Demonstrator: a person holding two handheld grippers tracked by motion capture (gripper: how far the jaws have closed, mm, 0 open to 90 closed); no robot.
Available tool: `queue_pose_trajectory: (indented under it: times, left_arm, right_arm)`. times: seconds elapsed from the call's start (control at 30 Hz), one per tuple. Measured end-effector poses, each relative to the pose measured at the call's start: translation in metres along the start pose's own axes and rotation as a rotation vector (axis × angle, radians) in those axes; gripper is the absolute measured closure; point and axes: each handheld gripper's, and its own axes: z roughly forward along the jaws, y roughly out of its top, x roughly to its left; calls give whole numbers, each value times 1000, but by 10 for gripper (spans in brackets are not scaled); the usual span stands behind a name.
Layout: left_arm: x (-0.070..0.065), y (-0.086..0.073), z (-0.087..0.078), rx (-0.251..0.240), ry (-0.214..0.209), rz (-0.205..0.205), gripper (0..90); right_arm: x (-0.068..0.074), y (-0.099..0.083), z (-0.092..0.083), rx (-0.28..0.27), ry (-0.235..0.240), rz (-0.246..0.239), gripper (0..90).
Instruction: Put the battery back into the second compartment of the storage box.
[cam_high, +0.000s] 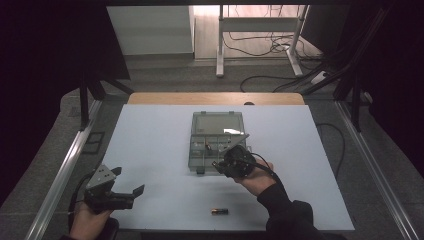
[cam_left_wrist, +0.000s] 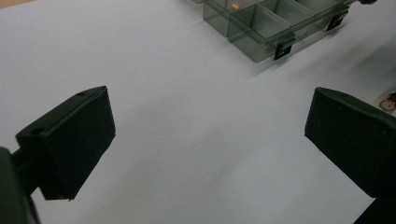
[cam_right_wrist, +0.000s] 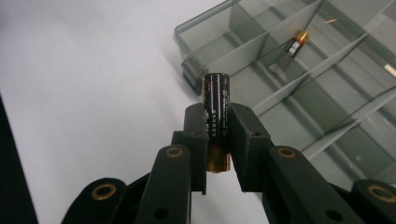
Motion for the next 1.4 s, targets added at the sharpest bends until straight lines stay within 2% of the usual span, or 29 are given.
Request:
queue_pose_trajectory:
  times: [0.37,0.57,0.8,1.17,1.4]
  left_arm:
    - [0,0,0,-1,-1,0,22]
    - [0,0,0,-1,-2,-1,23]
    - [0,0,0,-1,-3,0,24]
    - [1,0,0,-1,-6,-2,26]
    - [1,0,0,-2,-7,-1,27]
  right_arm:
    - [-19,16,9,-33,-48,42,766]
    - [-32,24,14,-48,-62,85,766]
    - [-40,34,22,-55,-85,105,766]
    - [-51,47,41,-37,-120,141,765]
    - [-58,53,56,-6,-143,166,766]
